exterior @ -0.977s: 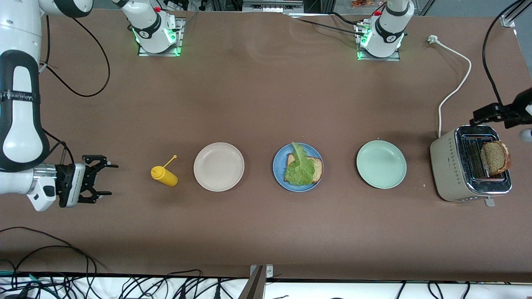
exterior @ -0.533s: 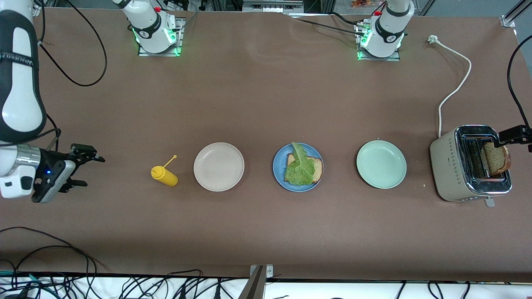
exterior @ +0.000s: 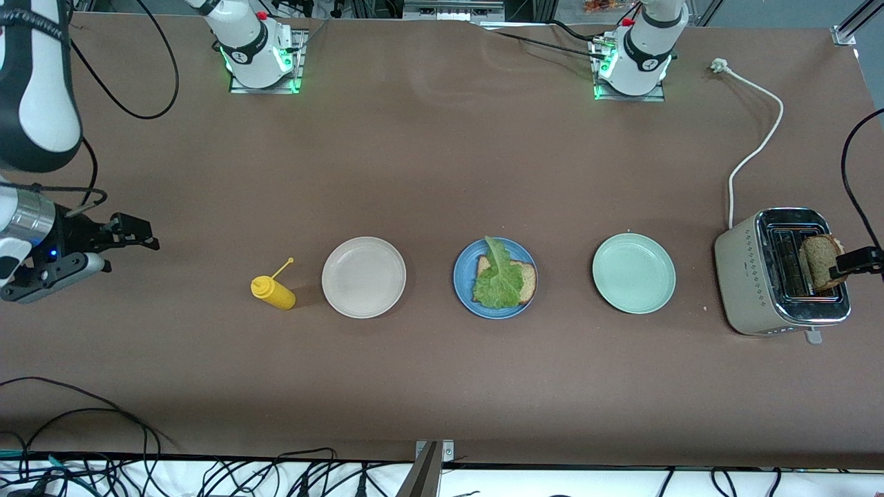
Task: Make sandwich in blue plate with both arms
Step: 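Withdraw the right gripper while the left gripper lowers over the toaster bread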
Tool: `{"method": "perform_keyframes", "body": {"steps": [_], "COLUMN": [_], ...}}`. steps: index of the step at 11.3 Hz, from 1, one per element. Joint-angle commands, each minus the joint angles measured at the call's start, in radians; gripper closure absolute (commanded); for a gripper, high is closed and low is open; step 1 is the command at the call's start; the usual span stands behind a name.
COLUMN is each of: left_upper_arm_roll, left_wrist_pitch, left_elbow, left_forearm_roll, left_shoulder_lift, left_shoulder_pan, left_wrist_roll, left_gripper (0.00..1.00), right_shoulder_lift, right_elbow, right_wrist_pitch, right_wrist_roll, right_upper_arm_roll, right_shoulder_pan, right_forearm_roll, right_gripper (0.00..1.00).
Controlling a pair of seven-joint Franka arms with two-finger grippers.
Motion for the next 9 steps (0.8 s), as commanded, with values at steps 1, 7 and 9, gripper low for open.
{"method": "perform_keyframes", "body": {"steps": [1,7,9], "left_upper_arm_roll": [-0.007,-0.008,-0.008], "left_wrist_pitch": [-0.008,-0.104,-0.130], "left_elbow": [0.022,0.011,-0.001], "left_forearm_roll": [0.022,0.021,0.017], "left_shoulder_lift": [0.033,0.053,0.057], "left_shoulder_pan": [0.009,0.044,0.058], "left_wrist_roll": [0.014,0.002,-0.001], "left_gripper": [0.00,0.23,0.47], "right_shoulder_lift": [-0.200,-0.260,-0.262], "right_elbow": [-0.202,-0.167,-0.155], "right_wrist_pitch": [0.073,0.016,-0.001], "right_wrist_roll": [0.154,0.208,0.240], "right_upper_arm_roll": [0.023,0.027,0.028], "right_shoulder_pan": [0.031,0.031,0.032], "right_forearm_roll": [-0.067,-0.082,-0.082], "right_gripper": [0.00,0.00,0.00]}}
